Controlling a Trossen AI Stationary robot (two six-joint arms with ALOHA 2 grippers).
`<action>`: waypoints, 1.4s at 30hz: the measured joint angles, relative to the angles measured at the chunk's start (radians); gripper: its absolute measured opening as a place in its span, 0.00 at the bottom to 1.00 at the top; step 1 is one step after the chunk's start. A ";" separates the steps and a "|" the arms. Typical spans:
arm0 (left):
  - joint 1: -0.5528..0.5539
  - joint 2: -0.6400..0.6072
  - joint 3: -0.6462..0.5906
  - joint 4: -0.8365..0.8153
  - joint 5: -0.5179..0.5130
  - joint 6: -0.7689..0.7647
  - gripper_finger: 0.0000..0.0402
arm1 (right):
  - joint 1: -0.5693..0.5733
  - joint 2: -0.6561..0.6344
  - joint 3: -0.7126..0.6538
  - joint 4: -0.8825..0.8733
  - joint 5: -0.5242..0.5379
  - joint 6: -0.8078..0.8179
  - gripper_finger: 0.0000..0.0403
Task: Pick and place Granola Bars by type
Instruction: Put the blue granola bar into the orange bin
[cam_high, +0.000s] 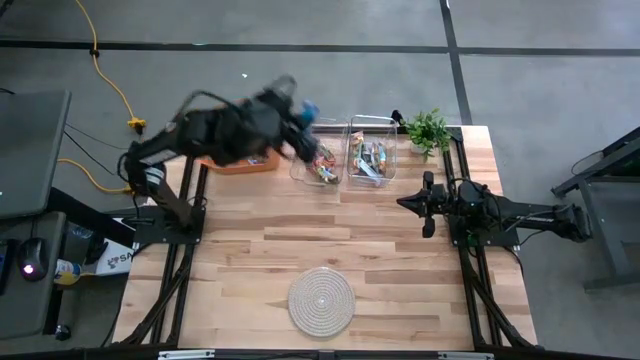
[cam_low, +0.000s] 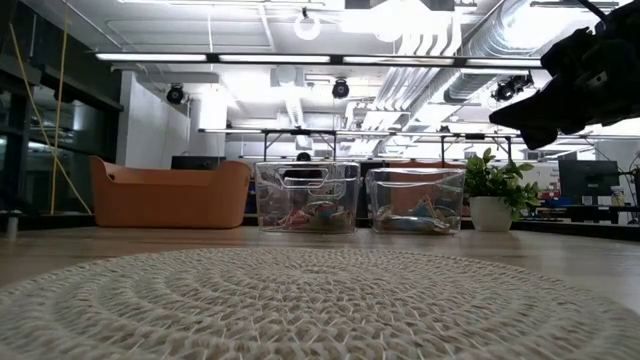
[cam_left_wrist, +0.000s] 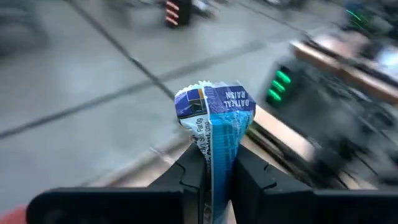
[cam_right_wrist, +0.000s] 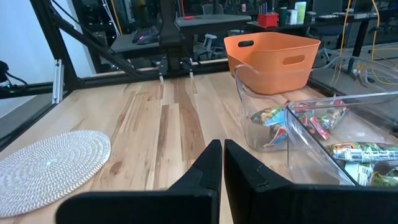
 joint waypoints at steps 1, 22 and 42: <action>0.025 -0.010 0.000 -0.006 -0.031 0.000 0.11 | 0.000 0.001 0.000 0.000 0.000 0.000 0.00; 0.601 -0.007 -0.156 -0.458 -0.068 -0.175 0.11 | 0.000 0.000 0.000 0.000 0.000 0.000 0.00; 0.905 -0.146 -0.955 0.117 0.477 -0.118 0.11 | 0.000 0.000 0.000 0.000 0.000 0.000 0.00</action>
